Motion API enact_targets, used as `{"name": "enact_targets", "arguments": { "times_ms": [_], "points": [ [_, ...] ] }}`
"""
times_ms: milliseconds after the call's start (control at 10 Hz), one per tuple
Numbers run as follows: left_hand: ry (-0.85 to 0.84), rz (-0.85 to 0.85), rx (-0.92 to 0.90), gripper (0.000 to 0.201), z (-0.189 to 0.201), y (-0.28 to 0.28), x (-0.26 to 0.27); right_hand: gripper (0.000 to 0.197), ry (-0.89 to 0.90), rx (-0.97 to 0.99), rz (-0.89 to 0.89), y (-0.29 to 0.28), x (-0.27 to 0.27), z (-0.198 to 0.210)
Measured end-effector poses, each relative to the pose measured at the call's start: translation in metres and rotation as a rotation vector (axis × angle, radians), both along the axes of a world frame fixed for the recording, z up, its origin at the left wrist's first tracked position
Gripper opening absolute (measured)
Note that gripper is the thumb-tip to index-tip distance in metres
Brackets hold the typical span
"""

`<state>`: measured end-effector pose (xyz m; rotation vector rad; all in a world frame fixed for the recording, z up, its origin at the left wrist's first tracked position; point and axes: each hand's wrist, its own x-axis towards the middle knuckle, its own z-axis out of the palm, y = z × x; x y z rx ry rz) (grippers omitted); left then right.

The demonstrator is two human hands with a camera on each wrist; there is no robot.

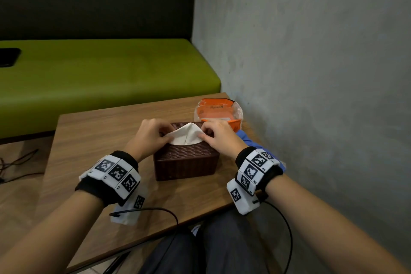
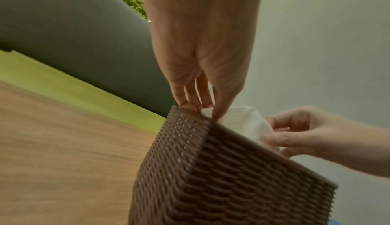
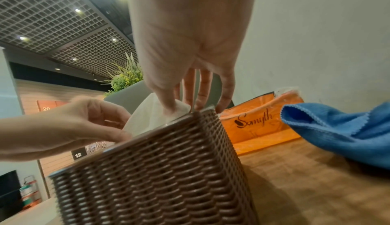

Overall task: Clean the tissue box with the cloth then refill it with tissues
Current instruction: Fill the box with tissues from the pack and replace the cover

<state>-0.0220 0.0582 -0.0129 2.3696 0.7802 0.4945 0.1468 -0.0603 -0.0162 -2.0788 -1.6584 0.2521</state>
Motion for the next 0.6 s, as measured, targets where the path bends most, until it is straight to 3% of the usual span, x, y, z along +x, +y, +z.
{"name": "enact_targets", "arguments": {
  "times_ms": [200, 300, 400, 500, 600],
  "points": [
    [0.07, -0.036, 0.012, 0.017, -0.001, 0.003, 0.002, 0.021, -0.012, -0.001, 0.008, 0.001, 0.0, 0.0],
    [-0.01, -0.01, 0.024, 0.025, -0.001, 0.005, 0.001, 0.034, 0.061, -0.007, 0.003, -0.003, -0.001, 0.002],
    [-0.034, -0.016, 0.11, 0.026, -0.003, -0.006, 0.002, 0.032, 0.04, -0.014, -0.018, -0.011, -0.006, -0.001],
    [-0.117, -0.103, 0.188, 0.036, -0.002, -0.025, 0.006, 0.043, 0.085, 0.027, -0.093, -0.024, -0.014, -0.006],
    [-0.158, -0.148, 0.153, 0.05, -0.012, -0.052, 0.001, 0.048, 0.247, 0.095, -0.191, -0.053, -0.026, -0.023]
  ]
}}
